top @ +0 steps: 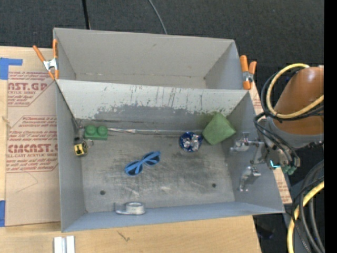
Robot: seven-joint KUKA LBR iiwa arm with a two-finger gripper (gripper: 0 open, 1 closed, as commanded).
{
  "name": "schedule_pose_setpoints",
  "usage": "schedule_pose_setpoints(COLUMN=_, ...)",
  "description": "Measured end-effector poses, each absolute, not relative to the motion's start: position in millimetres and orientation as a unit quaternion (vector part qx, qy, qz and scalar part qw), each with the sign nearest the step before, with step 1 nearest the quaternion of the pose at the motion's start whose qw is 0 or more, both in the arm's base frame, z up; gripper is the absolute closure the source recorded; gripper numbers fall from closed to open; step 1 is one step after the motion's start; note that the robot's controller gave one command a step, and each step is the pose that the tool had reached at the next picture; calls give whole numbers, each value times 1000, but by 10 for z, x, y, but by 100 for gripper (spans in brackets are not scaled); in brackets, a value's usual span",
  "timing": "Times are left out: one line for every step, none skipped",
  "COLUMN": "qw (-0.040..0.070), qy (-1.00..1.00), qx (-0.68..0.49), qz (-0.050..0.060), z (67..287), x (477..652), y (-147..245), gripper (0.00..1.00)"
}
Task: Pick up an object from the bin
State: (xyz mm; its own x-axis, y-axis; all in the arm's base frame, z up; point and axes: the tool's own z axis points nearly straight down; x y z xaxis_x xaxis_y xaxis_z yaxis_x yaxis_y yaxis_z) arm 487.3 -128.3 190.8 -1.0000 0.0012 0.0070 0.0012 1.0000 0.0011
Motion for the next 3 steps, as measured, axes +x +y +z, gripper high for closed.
schedule_pose_setpoints(qw=-2, qy=-1000, qx=10, qz=-1, z=1915, x=5169, y=-621, gripper=0)
schedule_pose_setpoints(qw=-1, qy=-1000, qx=-6, qz=-1, z=1609, x=5598, y=-267, gripper=0)
schedule_pose_setpoints(qw=-4, qy=-999, qx=-42, qz=0, z=703, x=5798, y=131, gripper=0)
